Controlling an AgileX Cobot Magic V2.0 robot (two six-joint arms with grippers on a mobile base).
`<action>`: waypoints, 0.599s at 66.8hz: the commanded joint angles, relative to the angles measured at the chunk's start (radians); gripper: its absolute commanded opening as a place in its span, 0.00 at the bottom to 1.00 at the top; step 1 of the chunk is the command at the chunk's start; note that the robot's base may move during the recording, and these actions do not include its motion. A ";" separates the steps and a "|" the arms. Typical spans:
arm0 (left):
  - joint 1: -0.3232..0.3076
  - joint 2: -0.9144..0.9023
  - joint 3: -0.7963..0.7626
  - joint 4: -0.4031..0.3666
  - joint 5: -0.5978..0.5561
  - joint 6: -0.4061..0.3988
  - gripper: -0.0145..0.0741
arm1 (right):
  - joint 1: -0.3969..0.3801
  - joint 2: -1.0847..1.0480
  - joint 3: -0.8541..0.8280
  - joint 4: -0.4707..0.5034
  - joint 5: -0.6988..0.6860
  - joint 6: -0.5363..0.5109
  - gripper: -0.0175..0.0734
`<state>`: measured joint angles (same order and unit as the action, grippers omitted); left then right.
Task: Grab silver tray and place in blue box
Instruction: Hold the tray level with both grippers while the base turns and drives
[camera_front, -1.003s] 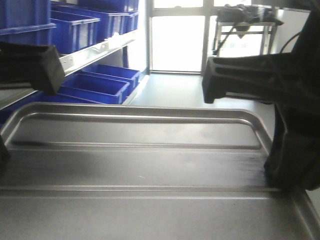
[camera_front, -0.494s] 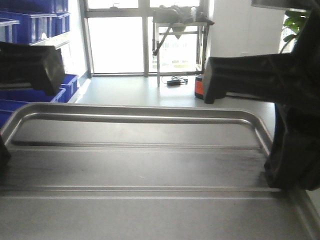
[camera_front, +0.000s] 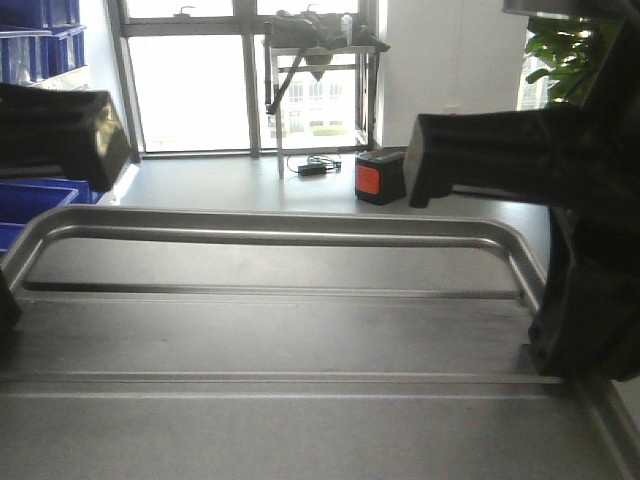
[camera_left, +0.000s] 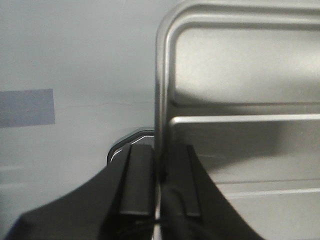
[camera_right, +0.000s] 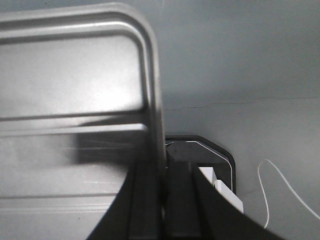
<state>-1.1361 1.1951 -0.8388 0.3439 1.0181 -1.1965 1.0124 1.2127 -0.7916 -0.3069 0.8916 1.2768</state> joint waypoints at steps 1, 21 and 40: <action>-0.009 -0.020 -0.027 0.006 -0.033 -0.007 0.15 | 0.005 -0.026 -0.028 -0.028 -0.051 0.004 0.25; -0.009 -0.020 -0.027 0.006 -0.033 -0.007 0.15 | 0.005 -0.026 -0.028 -0.028 -0.051 0.004 0.25; -0.009 -0.020 -0.027 0.006 -0.033 -0.007 0.15 | 0.005 -0.026 -0.028 -0.028 -0.051 0.004 0.25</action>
<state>-1.1361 1.1951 -0.8388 0.3439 1.0181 -1.1965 1.0124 1.2127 -0.7916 -0.3069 0.8916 1.2768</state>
